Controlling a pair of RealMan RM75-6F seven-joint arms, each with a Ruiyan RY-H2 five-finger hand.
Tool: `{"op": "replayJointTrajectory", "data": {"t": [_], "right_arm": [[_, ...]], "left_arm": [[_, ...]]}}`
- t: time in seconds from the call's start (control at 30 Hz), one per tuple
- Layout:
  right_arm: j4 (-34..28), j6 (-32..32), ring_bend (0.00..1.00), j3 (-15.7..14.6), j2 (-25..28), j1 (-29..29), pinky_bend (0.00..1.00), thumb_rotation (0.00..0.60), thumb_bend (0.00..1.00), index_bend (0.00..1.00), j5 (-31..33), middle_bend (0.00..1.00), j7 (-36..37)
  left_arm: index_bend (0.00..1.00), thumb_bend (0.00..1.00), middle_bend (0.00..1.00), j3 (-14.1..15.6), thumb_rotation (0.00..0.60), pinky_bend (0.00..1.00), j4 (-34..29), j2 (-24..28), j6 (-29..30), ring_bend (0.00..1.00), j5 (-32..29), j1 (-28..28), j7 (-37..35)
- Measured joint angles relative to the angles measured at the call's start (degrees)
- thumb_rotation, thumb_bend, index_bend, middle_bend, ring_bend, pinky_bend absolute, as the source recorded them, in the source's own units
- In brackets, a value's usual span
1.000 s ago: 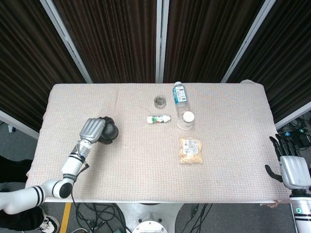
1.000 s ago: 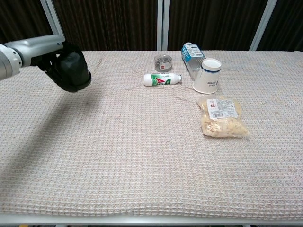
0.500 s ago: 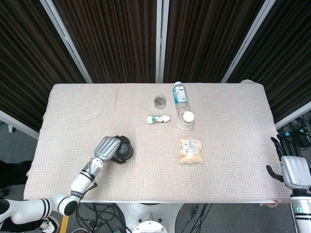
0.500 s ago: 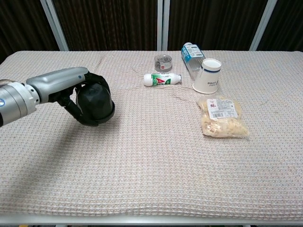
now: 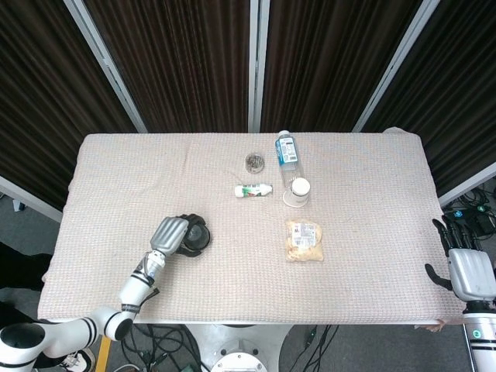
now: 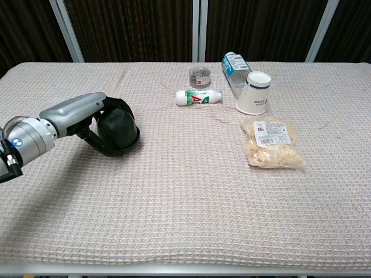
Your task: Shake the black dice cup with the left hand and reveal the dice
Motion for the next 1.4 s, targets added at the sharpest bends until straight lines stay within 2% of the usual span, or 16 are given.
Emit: {"op": "replayJointTrajectory", "data": {"t": [0.07,0.17,0.43,0.57,0.83,1.23,1.4], "right_arm": [[0.0,-0.1,0.00,0.0,0.0,0.0,0.00,0.600,0.20,0.00,0.1,0.00,-0.1],[0.1,-0.3,0.00,0.0,-0.1,0.1,0.00,0.600,0.20,0.00,0.2,0.00,-0.1],[0.5,-0.5,0.00,0.0,-0.2,0.1,0.00,0.600,0.20,0.00,0.5,0.00,0.2],[0.7,-0.7,0.00,0.0,-0.3,0.1,0.00,0.600,0.20,0.00,0.6,0.00,0.3],[0.9,-0.8,0.00,-0.1,-0.5,0.2,0.00,0.600,0.20,0.00,0.7,0.00,0.3],[1.2,-1.2,0.00,0.0,-0.5,0.3,0.00,0.600,0.20,0.00,1.1,0.00,0.4],[1.1,-1.1,0.00,0.0,-0.5,0.3,0.00,0.600,0.20,0.00,1.0,0.00,0.4]], "left_arm": [[0.19,0.06,0.23,0.4,0.600,0.27,0.8,-0.1,-0.8,0.17,0.9,-0.1,-0.9],[0.13,0.04,0.15,0.9,0.600,0.21,2.2,-0.5,-0.8,0.10,2.3,-0.2,-2.5],[0.10,0.00,0.12,0.7,0.600,0.20,3.0,-1.0,1.6,0.09,4.6,0.1,-6.2],[0.10,0.00,0.16,0.7,0.600,0.23,0.8,0.1,1.4,0.11,5.0,0.1,-6.3],[0.11,0.00,0.31,0.2,0.600,0.31,-2.2,1.9,1.5,0.22,5.0,0.1,-3.8],[0.16,0.00,0.43,-1.0,0.600,0.42,-1.7,1.5,1.8,0.34,3.8,0.5,-2.5],[0.17,0.01,0.44,-1.6,0.600,0.44,-2.7,2.0,2.4,0.35,4.0,0.4,-2.4]]}}
